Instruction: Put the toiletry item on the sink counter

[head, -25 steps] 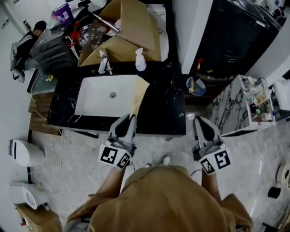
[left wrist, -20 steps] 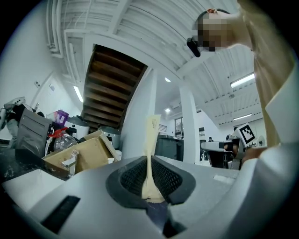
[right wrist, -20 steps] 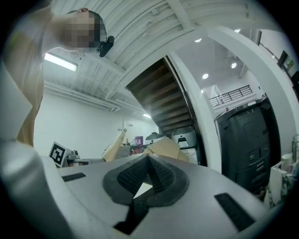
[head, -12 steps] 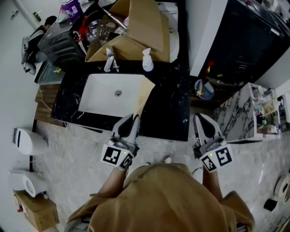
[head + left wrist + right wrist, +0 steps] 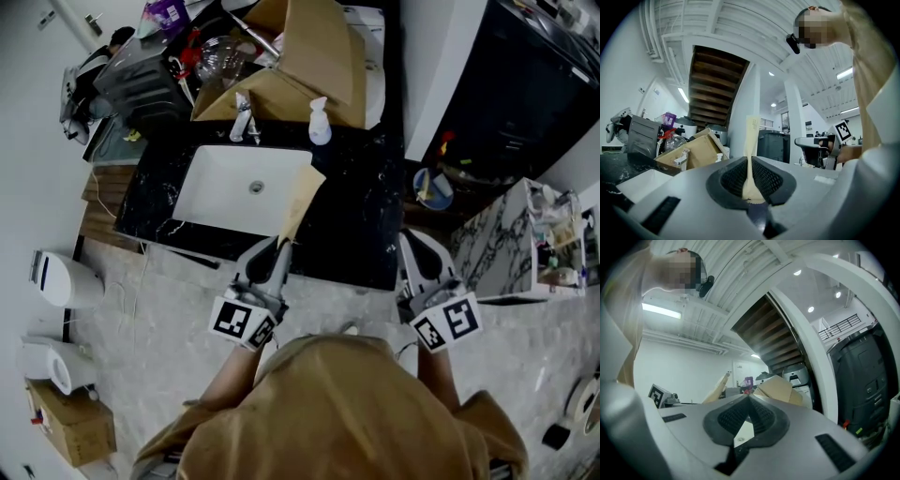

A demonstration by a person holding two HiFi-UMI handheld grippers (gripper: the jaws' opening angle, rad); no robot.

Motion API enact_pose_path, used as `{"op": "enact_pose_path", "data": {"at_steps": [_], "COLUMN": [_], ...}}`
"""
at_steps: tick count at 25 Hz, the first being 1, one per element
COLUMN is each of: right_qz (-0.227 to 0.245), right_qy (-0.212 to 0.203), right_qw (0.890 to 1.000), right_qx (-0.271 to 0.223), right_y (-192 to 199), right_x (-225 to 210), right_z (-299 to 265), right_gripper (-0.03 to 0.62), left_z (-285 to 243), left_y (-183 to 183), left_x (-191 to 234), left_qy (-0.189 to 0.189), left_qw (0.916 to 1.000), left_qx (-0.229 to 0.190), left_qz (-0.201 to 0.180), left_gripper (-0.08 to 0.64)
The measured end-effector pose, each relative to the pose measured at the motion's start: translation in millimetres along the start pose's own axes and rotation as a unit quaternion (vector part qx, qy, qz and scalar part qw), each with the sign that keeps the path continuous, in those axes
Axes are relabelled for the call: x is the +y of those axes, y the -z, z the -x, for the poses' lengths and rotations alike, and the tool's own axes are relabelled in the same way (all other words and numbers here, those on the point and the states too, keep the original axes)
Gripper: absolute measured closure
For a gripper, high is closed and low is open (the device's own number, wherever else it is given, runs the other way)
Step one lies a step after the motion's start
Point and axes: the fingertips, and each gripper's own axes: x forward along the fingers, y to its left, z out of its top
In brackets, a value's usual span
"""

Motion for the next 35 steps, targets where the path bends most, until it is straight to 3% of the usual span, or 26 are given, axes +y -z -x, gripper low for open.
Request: {"op": "enact_pose_path", "data": {"at_steps": [7, 16, 23, 35], "right_qz": [0.004, 0.010, 0.009, 0.007], "right_qy": [-0.013, 0.013, 0.037, 0.083], "right_qw": [1.000, 1.000, 0.999, 0.996], "right_qx": [0.010, 0.018, 0.030, 0.030], "right_y": [0.6, -4.0, 0.6, -0.3], "right_x": [18.7, 19.9, 20.3, 11.7], "right_z": [1.8, 28.8, 53.7, 100.1], "right_gripper": [0.591, 0.591, 0.591, 0.591], "left_z": [8.9, -15.7, -46.7, -100.5], "left_y": [12.5, 45.7, 69.8, 128.3], "left_x": [-2.1, -2.1, -7.0, -6.2], "left_qy": [0.003, 0.023, 0.038, 0.051], "left_qw": [0.9998, 0.9986, 0.9968, 0.9875], "left_qx": [0.018, 0.047, 0.065, 0.147], "left_qz": [0.008, -0.009, 0.025, -0.029], "left_gripper": [0.532, 0.532, 0.532, 0.532]}}
